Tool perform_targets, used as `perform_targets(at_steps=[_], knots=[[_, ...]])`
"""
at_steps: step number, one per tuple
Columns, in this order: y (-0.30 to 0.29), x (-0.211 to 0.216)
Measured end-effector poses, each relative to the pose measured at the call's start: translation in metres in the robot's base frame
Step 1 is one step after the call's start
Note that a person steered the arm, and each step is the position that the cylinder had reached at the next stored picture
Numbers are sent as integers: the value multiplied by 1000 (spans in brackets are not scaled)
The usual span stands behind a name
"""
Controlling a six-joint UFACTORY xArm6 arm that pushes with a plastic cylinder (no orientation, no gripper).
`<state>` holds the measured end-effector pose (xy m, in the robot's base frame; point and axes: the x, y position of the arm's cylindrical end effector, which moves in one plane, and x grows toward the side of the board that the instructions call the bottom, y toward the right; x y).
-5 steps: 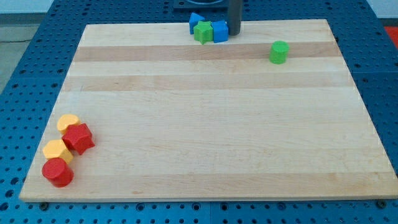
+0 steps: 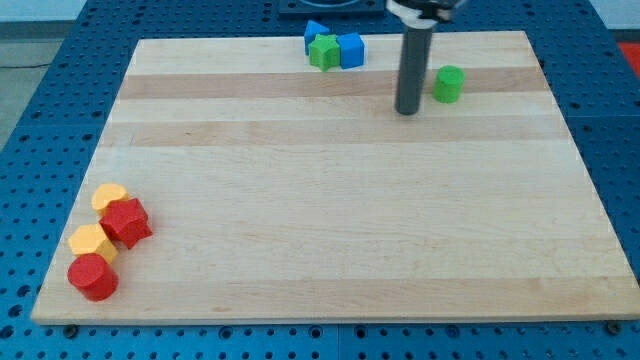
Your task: Push the green circle to the bottom of the blue cube
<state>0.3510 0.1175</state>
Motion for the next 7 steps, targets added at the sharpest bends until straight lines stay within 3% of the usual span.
perform_targets(at_steps=[1, 2, 4, 7], knots=[[52, -5], [63, -26], [30, -65], [-5, -73]])
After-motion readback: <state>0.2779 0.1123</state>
